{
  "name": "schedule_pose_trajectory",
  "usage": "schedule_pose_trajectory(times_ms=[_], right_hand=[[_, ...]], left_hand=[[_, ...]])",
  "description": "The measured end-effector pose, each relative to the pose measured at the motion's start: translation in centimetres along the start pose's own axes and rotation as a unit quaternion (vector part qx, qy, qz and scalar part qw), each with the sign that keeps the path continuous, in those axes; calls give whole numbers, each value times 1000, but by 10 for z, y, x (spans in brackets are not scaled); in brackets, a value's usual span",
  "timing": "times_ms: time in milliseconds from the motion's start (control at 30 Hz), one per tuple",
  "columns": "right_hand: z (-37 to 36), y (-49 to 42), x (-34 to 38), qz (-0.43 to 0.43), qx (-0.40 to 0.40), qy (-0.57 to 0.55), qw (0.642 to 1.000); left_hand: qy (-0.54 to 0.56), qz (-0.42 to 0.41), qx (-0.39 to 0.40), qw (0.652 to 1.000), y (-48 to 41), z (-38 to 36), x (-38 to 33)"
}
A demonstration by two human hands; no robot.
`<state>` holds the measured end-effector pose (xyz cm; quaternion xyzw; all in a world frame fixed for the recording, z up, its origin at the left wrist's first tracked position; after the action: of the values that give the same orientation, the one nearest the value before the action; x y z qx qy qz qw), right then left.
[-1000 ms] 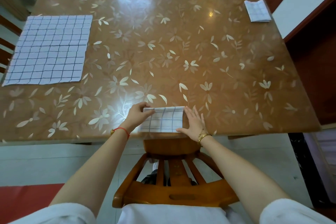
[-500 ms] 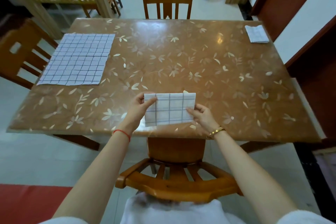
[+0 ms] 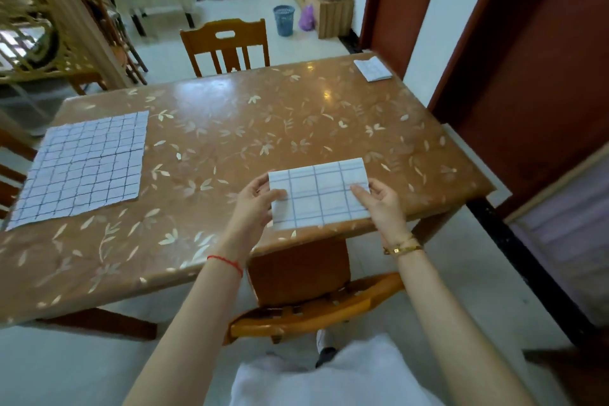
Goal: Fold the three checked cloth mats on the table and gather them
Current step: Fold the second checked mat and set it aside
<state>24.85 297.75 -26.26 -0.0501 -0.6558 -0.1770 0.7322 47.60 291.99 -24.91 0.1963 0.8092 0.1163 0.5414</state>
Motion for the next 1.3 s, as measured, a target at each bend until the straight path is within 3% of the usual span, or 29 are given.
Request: schedule_pose_trajectory(times_ms=[300,600,1067,1300], right_hand=[[34,129,-7,-13,-202,55,978],[78,242,-27,-59,-361,17,931],[188,290,-43,-69,-455,-27,888],[276,282,-36,-60,-453,-12,889]], left_hand=[[-58,4,117,991,47,-24,23],[-120,44,242,962,100,-82,65],[-161,76,352,919,126,-214,125],[-157,66,348,922,127,-303,159]])
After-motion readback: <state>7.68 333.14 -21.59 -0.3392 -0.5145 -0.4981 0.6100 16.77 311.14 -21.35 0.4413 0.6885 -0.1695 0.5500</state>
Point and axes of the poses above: each hand's wrist, its own y-axis away from the middle knuckle, its own z-axis out of the back of the hand, x = y × z, the point moved 3 cm from there along -y, towards the middle knuckle, and after that the axes turned 10 degrees about y, right-handed, at the moved point
